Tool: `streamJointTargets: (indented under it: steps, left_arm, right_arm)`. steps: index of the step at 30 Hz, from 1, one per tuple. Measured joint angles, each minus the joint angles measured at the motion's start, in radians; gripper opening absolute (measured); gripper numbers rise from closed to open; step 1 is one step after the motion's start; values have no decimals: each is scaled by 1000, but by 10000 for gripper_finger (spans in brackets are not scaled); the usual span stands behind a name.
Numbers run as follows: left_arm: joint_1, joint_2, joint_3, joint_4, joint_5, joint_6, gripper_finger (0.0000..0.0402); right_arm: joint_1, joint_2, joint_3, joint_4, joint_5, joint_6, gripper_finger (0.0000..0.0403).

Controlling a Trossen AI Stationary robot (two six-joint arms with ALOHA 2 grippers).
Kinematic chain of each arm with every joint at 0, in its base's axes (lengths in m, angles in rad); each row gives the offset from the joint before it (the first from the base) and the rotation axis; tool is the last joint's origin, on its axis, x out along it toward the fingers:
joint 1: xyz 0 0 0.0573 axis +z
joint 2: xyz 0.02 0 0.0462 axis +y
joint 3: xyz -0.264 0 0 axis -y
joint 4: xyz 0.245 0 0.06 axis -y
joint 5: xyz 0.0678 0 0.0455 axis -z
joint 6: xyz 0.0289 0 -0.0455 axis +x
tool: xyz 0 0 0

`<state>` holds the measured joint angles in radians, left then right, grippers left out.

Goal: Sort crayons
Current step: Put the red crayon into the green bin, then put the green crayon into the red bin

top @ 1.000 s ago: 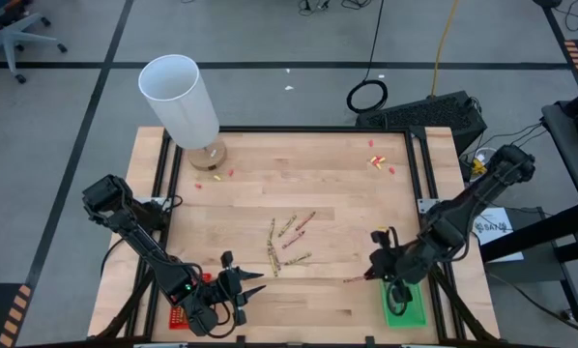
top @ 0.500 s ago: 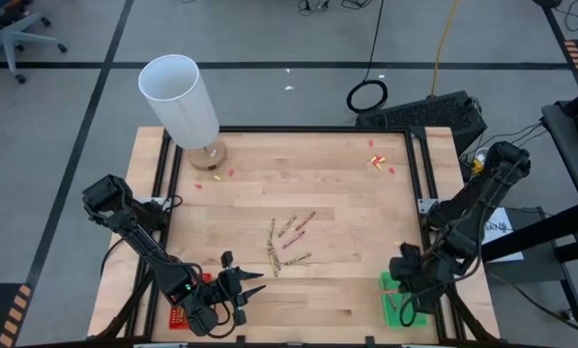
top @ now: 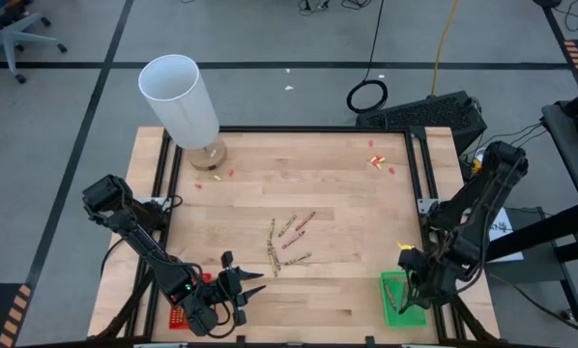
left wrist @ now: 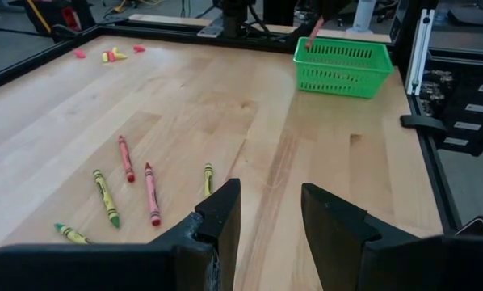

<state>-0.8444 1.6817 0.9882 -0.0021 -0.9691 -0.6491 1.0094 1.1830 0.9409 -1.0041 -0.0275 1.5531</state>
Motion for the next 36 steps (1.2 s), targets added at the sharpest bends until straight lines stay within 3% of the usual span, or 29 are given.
streamJointTargets:
  steps: [10, 23, 29, 36]
  left_arm:
    - [24, 0, 0, 22, -7, 1, 132]
    - [173, 0, 0, -17, 12, -45, 132]
    - [302, 5, 0, -231, 47, -264, 132]
    - [401, 60, -1, -299, 80, -421, 132]
  right_arm:
    - [22, 101, 0, 21, -3, 169, 42]
    - [41, 110, 29, 117, -16, 86, 143]
    - [66, 106, 144, 62, 166, -53, 143]
    - [66, 110, 173, 58, 571, -386, 140]
